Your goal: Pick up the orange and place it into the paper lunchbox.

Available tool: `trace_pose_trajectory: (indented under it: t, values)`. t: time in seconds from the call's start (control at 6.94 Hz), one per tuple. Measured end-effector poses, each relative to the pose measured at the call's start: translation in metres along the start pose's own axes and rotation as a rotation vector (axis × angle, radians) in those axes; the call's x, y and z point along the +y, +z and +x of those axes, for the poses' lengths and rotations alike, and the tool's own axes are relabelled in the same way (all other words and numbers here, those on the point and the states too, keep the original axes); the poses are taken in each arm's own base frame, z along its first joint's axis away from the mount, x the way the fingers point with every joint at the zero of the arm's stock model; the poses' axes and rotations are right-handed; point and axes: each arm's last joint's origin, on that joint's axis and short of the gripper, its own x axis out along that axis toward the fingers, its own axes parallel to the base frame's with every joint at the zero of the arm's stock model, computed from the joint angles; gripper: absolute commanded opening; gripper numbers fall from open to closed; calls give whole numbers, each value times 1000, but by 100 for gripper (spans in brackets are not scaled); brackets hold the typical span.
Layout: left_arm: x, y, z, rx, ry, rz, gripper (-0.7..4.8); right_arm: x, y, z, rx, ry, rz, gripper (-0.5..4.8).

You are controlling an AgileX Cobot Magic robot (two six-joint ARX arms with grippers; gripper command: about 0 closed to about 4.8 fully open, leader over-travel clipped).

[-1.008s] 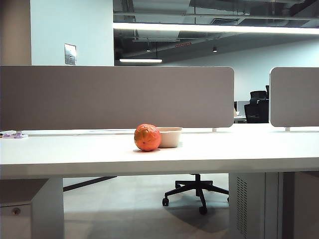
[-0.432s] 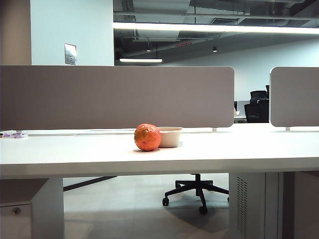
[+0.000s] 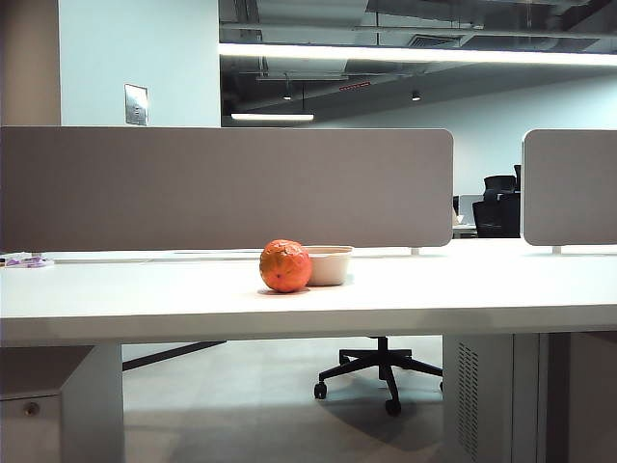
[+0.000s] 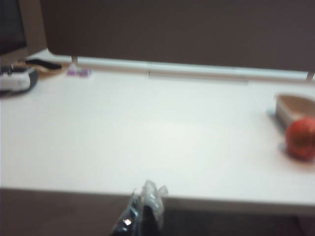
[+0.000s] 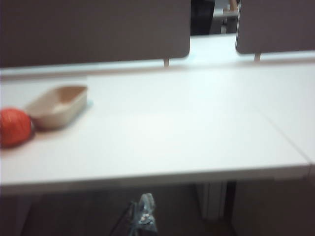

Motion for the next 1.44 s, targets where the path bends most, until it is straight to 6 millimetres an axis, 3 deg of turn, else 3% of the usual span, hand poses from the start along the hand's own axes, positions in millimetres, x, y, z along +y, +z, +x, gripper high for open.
trace_pose_trajectory:
  t: [0.72, 0.86, 1.01, 1.15, 1.3, 1.44]
  values:
    - [-1, 25, -6, -68, -4, -12, -6, 0, 18, -4, -47, -4, 6, -1]
    - [-2, 62, -14, -98, -6, -14, -6, 2, 55, -11, -113, 0, 12, -1]
    - [-4, 84, -12, -90, -5, -13, -6, 4, 77, -6, -102, -1, 11, -1]
    - [-10, 129, 11, -37, -79, -8, -6, 11, 129, 24, -42, 71, 4, -1]
    - [-14, 151, 31, 6, -131, -7, -6, 18, 153, 50, -4, 150, 2, -1]
    - [-33, 175, 66, 61, -257, -8, -6, 35, 167, 102, 100, 279, 5, -1]
